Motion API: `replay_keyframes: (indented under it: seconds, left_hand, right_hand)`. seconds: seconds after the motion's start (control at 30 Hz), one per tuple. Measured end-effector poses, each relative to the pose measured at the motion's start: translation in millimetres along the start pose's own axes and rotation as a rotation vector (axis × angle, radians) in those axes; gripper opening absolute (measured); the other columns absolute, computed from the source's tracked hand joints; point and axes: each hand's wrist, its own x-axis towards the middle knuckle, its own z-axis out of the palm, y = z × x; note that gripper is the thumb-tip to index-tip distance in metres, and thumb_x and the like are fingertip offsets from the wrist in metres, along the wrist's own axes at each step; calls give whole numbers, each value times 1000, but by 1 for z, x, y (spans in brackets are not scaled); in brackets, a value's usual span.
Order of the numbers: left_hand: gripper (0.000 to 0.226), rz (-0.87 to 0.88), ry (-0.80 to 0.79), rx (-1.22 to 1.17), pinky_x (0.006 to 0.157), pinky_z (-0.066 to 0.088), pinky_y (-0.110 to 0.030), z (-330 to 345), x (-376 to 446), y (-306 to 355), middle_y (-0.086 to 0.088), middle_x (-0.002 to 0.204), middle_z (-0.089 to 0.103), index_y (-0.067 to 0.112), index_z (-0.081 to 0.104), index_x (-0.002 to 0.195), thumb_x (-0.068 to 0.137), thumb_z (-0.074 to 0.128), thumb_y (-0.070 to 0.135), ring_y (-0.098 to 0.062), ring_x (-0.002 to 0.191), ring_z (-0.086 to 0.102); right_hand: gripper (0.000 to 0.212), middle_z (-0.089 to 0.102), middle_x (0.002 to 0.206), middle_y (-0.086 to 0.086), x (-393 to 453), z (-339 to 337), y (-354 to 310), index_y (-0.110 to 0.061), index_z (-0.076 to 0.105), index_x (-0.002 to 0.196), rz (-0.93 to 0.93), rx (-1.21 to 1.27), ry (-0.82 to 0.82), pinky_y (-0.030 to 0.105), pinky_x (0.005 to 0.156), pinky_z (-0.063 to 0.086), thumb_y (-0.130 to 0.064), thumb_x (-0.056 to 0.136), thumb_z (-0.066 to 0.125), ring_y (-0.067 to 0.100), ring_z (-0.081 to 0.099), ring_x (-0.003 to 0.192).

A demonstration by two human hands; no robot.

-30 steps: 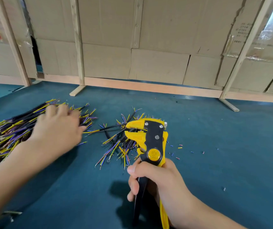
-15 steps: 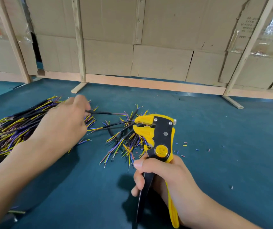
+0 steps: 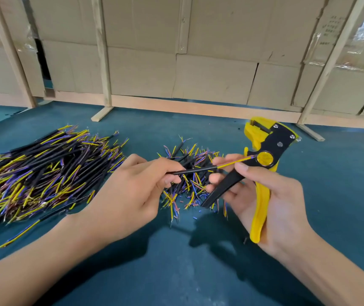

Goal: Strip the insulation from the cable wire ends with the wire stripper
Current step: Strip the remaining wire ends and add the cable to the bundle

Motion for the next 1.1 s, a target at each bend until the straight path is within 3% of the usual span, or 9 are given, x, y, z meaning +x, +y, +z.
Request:
replay_keyframes:
  seconds: [0.13,0.2,0.27,0.33,0.47,0.57,0.7,0.97,1.1]
  left_hand:
    - [24,53,-61,89,67,46,-36,1,3,-2,11,89,65,17,69,117,97,55,13,-21,69,60]
    - [24,35,-41,90,68,46,-34,1,3,-5,13,88,66,20,71,118,97,58,20,-16,74,61]
    - [20,-111,27,-15,76,49,-31,3,2,-6,17,94,71,26,73,114,97,64,33,-5,83,64]
    - [23,-370,133,-198,80,47,-14,2,4,-8,23,93,72,35,73,105,85,70,46,5,88,64]
    - [22,-683,318,-649,61,49,-15,0,12,-15,8,82,75,27,74,94,74,80,35,-5,65,65]
    - [20,-753,413,-1063,58,50,-22,-4,16,-17,-6,79,74,15,74,92,73,77,18,-17,69,67]
    - [19,-838,489,-1347,60,52,-21,-9,19,-17,-2,83,73,19,78,93,77,73,11,-15,76,70]
    - [40,-837,485,-1464,61,52,-20,-9,20,-16,0,95,75,17,65,121,82,69,10,-14,86,73]
    - [33,-782,337,-1486,62,53,-23,-4,19,-10,-2,94,74,19,70,114,82,67,12,-17,87,73]
  right_hand:
    - [9,70,88,20,1,-3,0,-8,73,83,-27,-87,44,46,71,60,-5,75,69,35,67,69]
    - [13,69,81,19,1,-2,3,-8,73,81,-31,-113,92,45,70,60,3,74,73,36,67,67]
    - [13,68,79,20,1,0,6,-5,71,83,-16,-103,122,45,70,60,1,72,72,37,67,67]
    - [15,68,80,20,1,1,6,-2,67,87,3,-58,131,45,70,60,1,72,68,38,66,68]
    - [24,66,82,19,1,2,2,1,62,94,38,57,147,44,70,61,3,71,65,36,67,71]
    - [23,66,83,19,1,1,1,1,63,93,74,53,128,43,70,61,4,70,63,35,67,71]
    - [26,63,84,20,1,0,2,1,63,92,134,5,38,44,69,60,11,67,65,34,65,70]
    - [22,64,84,20,0,1,6,0,67,89,164,69,-5,44,70,59,10,71,62,35,65,70]
    - [28,63,85,19,-1,1,7,1,64,93,207,111,9,43,69,59,15,69,63,33,65,69]
